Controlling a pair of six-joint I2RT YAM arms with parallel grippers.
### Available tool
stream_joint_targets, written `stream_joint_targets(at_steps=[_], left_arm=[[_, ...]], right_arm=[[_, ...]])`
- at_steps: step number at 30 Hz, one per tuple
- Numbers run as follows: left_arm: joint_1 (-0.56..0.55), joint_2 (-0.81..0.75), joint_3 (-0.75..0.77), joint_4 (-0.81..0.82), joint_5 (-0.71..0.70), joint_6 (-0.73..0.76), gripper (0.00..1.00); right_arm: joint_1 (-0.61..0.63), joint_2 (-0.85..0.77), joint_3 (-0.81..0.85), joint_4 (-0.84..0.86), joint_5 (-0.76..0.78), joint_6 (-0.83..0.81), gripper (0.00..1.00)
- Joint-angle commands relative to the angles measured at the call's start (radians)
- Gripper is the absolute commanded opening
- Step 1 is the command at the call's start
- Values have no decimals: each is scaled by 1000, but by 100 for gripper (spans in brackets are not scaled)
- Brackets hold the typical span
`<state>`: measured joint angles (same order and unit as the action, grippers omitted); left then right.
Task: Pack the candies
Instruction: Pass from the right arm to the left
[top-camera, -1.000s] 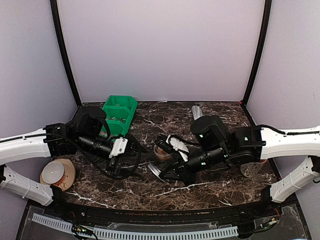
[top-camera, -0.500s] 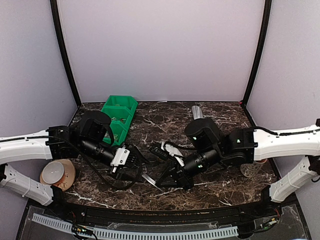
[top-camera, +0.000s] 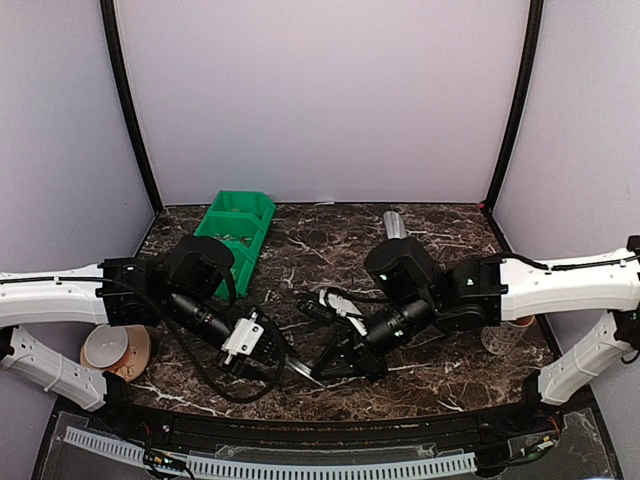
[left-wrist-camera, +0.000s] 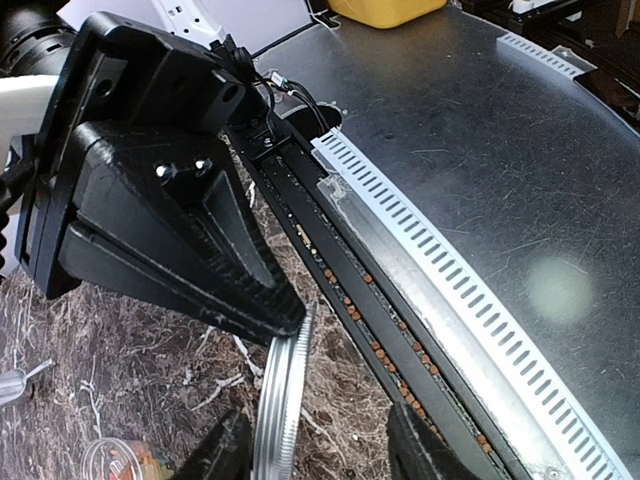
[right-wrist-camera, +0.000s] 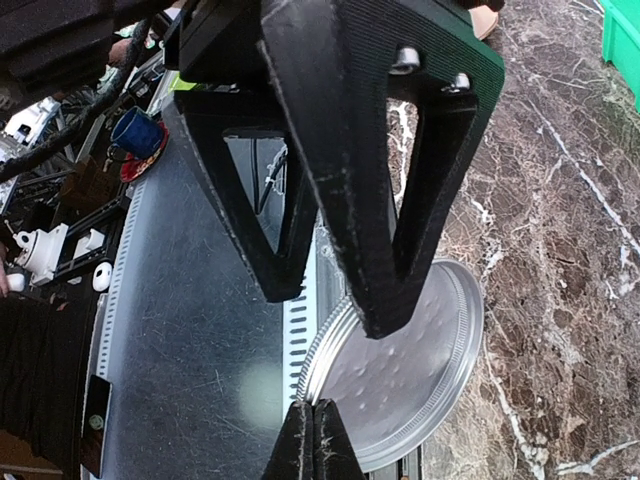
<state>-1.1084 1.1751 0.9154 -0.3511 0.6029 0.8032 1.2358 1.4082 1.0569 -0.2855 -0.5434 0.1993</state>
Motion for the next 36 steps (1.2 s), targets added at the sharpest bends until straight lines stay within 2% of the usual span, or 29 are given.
stream_joint_targets(at_steps=[1, 10, 33, 36], left_arm=[[-10, -2, -8, -23, -15, 11, 47], [-21, 12, -13, -14, -47, 3, 36], [-28, 24, -21, -4, -73, -12, 28], [-28, 27, -19, -5, -73, -15, 21]], right_arm=[[-6, 22, 34, 11, -45, -25, 0], [-7, 35, 49, -4, -69, -43, 0], [-15, 49, 48, -23, -70, -57, 0], [-14, 49, 47, -24, -67, -55, 0]])
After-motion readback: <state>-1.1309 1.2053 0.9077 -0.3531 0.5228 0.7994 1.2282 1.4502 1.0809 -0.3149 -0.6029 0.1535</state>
